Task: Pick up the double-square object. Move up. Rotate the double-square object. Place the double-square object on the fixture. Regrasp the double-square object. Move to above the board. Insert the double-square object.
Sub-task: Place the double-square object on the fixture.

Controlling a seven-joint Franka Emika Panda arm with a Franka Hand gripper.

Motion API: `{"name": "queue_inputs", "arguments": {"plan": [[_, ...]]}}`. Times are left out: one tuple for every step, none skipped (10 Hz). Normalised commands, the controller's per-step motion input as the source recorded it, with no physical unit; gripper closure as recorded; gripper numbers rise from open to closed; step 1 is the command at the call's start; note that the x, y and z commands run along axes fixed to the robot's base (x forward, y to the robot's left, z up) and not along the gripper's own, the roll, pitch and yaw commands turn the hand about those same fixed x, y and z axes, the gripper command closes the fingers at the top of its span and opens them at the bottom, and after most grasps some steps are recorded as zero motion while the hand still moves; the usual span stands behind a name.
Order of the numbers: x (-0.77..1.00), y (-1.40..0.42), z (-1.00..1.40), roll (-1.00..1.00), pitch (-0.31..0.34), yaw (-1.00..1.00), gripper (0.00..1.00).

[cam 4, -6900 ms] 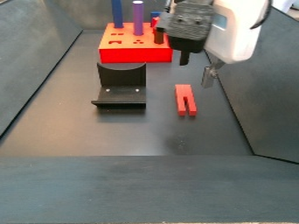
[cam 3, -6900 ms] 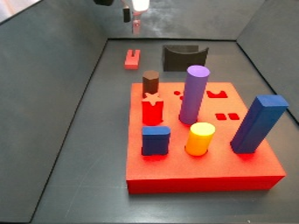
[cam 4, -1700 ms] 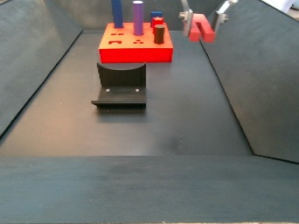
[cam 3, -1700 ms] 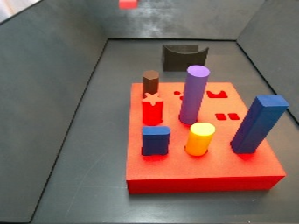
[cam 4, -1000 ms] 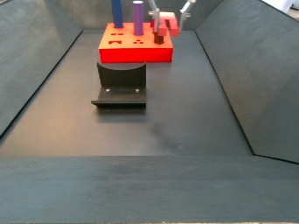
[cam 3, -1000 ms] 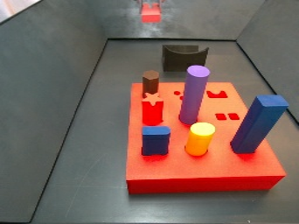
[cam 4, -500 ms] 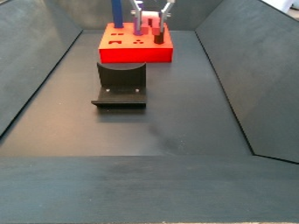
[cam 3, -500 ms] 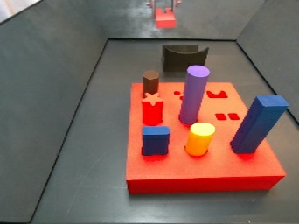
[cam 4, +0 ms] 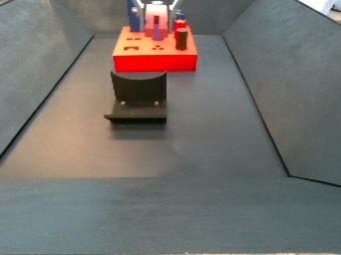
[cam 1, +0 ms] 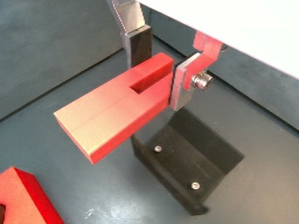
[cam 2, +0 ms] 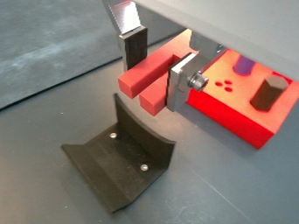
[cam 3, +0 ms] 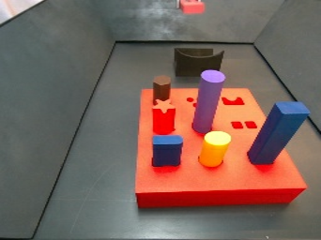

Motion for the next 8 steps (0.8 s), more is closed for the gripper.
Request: {"name": "queue_inputs", "arguments": {"plan": [[0.61,0.64,0.05,-1.00,0.197,-0.01,1.00],[0.53,0.41,0.01,-1.00,0.215,-0.03,1.00],[0.47,0.24,0.00,-1.00,0.226,-0.06,1.00],[0.41,0.09,0.00,-1.00,0.238,-0.08,1.00],[0.33,0.05,-0.01,-0.79,0.205,-0.10,1.00],[0.24,0.05,-0.01,-0.57,0.159,-0.12,1.00],[0.19,0.05,-0.01,-0.46,0.143,-0.12,1.00],[0.12,0.05,-0.01,-0.31,0.121,-0.12,1.00]]}}
